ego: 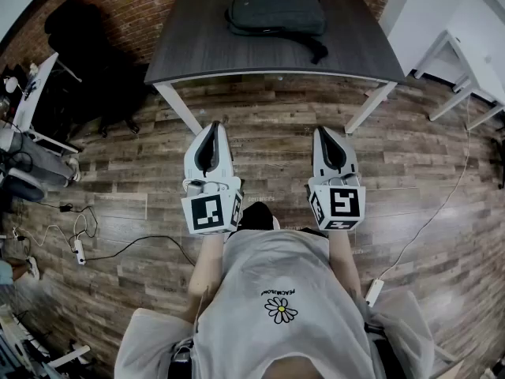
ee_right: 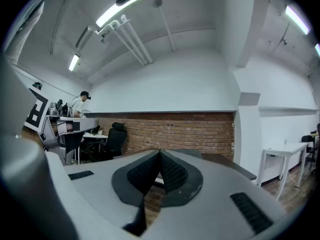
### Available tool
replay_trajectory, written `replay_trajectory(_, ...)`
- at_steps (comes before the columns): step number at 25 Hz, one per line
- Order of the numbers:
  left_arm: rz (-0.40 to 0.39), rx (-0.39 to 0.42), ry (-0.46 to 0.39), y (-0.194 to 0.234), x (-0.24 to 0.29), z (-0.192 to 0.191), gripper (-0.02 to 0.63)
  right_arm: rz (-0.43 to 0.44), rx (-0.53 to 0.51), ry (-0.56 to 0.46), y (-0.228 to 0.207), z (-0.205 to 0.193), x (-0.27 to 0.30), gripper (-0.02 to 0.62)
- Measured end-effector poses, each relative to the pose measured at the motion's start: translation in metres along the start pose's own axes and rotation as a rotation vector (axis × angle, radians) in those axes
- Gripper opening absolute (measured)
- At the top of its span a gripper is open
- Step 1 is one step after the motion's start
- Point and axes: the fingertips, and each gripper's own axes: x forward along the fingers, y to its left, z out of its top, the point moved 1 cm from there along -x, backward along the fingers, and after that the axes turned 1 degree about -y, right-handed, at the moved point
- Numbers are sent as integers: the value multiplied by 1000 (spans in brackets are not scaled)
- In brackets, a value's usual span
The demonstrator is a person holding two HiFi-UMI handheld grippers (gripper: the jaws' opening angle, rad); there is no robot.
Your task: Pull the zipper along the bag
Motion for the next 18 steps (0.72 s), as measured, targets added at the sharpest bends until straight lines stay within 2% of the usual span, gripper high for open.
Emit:
replay_trajectory(12,-10,-1,7,7,23,-5,0,14,-3,13,0,-3,20,0)
replay_trajectory(18,-18,-14,22,7,38,-14,0,41,57,10,-4,-7,32,2)
